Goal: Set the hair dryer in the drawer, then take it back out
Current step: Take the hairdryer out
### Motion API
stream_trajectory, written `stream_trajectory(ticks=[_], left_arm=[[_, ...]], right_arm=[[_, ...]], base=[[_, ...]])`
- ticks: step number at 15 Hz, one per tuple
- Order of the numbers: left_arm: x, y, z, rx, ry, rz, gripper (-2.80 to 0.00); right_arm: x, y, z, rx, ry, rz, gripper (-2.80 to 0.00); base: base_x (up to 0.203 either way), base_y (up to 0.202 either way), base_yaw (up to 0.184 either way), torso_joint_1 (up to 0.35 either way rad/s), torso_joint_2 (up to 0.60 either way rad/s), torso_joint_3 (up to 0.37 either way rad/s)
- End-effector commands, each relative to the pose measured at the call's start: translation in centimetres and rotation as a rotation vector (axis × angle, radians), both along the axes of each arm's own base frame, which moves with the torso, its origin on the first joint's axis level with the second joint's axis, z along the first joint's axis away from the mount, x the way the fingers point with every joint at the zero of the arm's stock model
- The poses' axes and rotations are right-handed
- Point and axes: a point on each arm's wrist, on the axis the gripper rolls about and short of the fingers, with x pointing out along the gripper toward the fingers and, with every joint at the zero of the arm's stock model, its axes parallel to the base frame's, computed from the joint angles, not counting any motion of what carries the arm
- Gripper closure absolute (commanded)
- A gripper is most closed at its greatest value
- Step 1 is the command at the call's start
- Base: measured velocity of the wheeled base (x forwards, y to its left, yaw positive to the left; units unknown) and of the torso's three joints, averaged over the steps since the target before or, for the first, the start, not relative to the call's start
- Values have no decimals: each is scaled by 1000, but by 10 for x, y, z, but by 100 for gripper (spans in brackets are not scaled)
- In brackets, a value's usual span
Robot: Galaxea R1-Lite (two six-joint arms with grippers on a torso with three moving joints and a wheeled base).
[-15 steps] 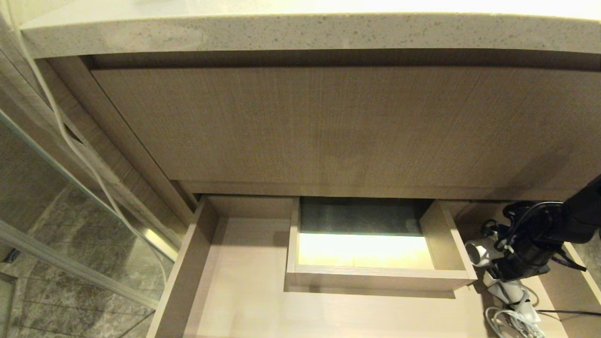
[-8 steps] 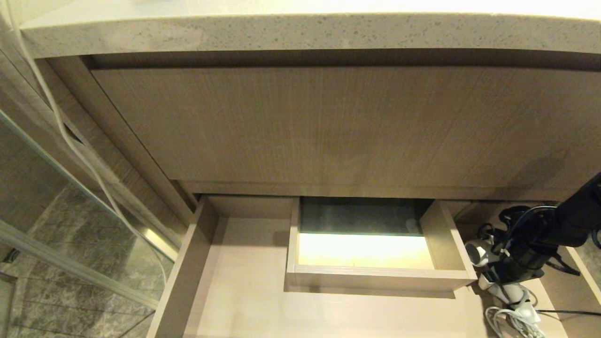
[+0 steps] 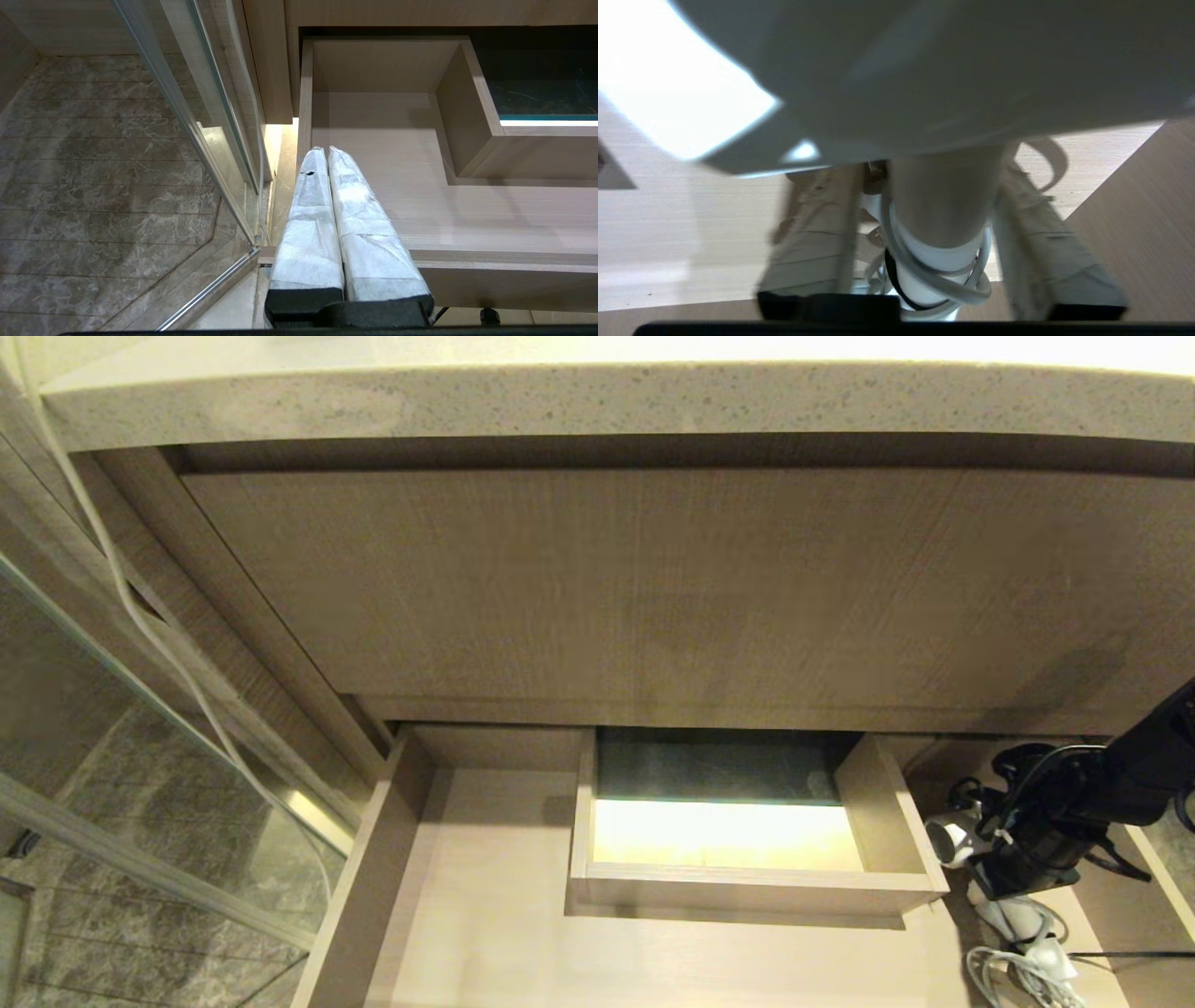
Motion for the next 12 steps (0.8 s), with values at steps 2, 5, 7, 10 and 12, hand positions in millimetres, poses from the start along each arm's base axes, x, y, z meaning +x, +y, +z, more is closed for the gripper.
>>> stream_trajectory(ticks=[2,5,7,10,12], left_arm=[[0,0,0,0,0,0,0],[0,0,0,0,0,0,0],[0,0,0,0,0,0,0],[0,0,0,0,0,0,0],[0,0,0,0,-2,0,0]], right_arm=[[-1,0,5,-5,-6,6,0],[-1,0,19,-15,-34,14,0],[-4,1,35,-33,-58,37,0],[-8,0,53,-62,-89,73,0],[-11,-2,58,-71,-92,86,0]], base=[[0,0,0,0,0,0],[0,0,0,0,0,0],[0,0,0,0,0,0],[0,0,0,0,0,0],[0,0,0,0,0,0]])
